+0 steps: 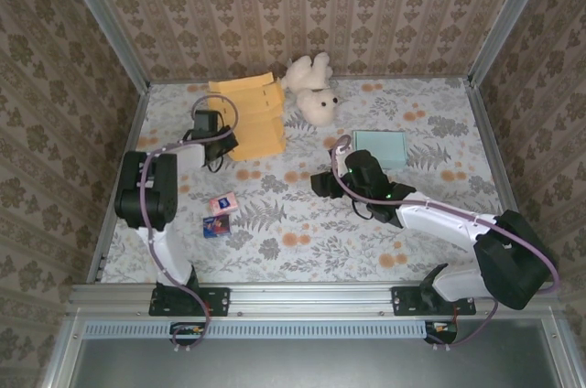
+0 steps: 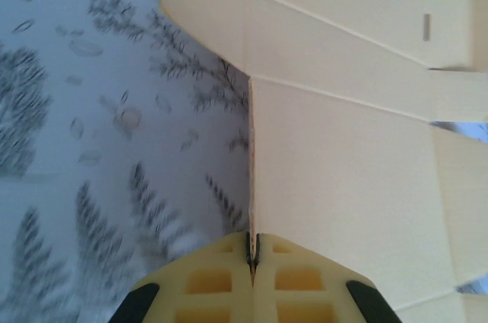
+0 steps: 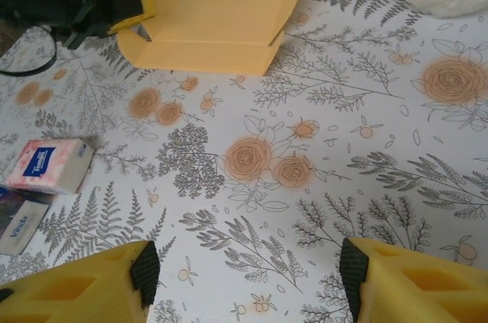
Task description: Fold the paper box
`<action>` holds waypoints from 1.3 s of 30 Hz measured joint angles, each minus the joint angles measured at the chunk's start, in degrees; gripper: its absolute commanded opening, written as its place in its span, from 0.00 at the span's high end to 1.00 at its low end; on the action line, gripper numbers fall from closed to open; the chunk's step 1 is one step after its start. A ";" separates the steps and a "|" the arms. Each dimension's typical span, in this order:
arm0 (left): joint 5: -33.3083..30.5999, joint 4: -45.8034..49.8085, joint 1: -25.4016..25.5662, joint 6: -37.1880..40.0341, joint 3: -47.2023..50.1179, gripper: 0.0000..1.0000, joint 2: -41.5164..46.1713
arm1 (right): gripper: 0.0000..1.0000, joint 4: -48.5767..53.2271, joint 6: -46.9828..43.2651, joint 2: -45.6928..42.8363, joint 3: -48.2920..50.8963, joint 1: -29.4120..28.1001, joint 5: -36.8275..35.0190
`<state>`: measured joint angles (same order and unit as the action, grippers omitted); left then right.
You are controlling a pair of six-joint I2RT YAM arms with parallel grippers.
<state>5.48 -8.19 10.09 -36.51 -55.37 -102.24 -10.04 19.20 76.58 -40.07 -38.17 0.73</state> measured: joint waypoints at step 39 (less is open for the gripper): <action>-28.48 2.14 55.52 -24.15 30.80 0.37 39.63 | 0.29 25.73 7.65 -31.52 3.21 -8.74 -19.32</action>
<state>-23.00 -6.04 65.60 -60.66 -24.58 -62.61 15.68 26.85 45.06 -36.86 -46.92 -18.59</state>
